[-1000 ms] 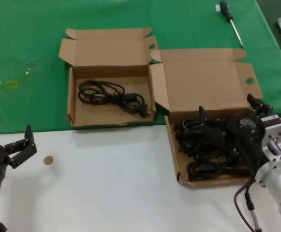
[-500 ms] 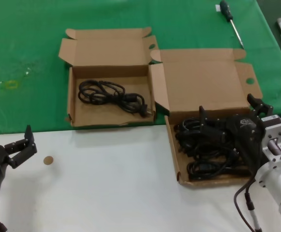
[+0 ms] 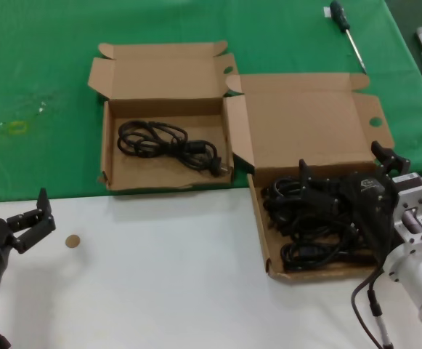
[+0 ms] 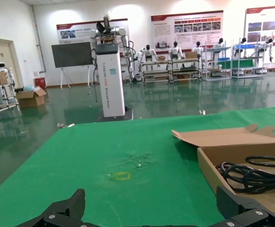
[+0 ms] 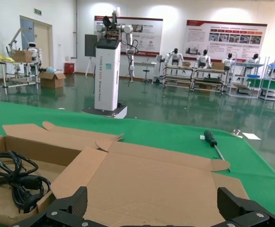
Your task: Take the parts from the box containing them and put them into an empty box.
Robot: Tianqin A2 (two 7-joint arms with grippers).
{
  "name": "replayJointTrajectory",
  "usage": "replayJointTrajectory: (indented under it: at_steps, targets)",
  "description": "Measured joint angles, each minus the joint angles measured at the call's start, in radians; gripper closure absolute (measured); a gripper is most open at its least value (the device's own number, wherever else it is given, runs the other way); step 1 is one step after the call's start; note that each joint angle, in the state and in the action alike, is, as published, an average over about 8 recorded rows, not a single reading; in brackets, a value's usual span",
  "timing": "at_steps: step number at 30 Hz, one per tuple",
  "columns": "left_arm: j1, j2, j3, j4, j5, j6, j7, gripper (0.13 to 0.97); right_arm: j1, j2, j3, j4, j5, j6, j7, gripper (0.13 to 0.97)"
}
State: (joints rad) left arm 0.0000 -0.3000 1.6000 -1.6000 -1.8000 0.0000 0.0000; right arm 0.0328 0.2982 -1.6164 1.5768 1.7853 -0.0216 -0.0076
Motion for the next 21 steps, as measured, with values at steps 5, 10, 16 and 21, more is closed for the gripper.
replayJointTrajectory:
  at_steps: [5, 10, 16, 21]
  targets:
    - [0.000, 0.000, 0.000, 0.000, 0.000, 0.000, 0.000, 0.132, 0.000, 0.000, 0.000, 0.000, 0.000, 0.000, 0.000, 0.129]
    - [0.000, 0.000, 0.000, 0.000, 0.000, 0.000, 0.000, 0.132, 0.000, 0.000, 0.000, 0.000, 0.000, 0.000, 0.000, 0.129]
    - [0.000, 0.000, 0.000, 0.000, 0.000, 0.000, 0.000, 0.132, 0.000, 0.000, 0.000, 0.000, 0.000, 0.000, 0.000, 0.129]
    - [0.000, 0.000, 0.000, 0.000, 0.000, 0.000, 0.000, 0.132, 0.000, 0.000, 0.000, 0.000, 0.000, 0.000, 0.000, 0.129]
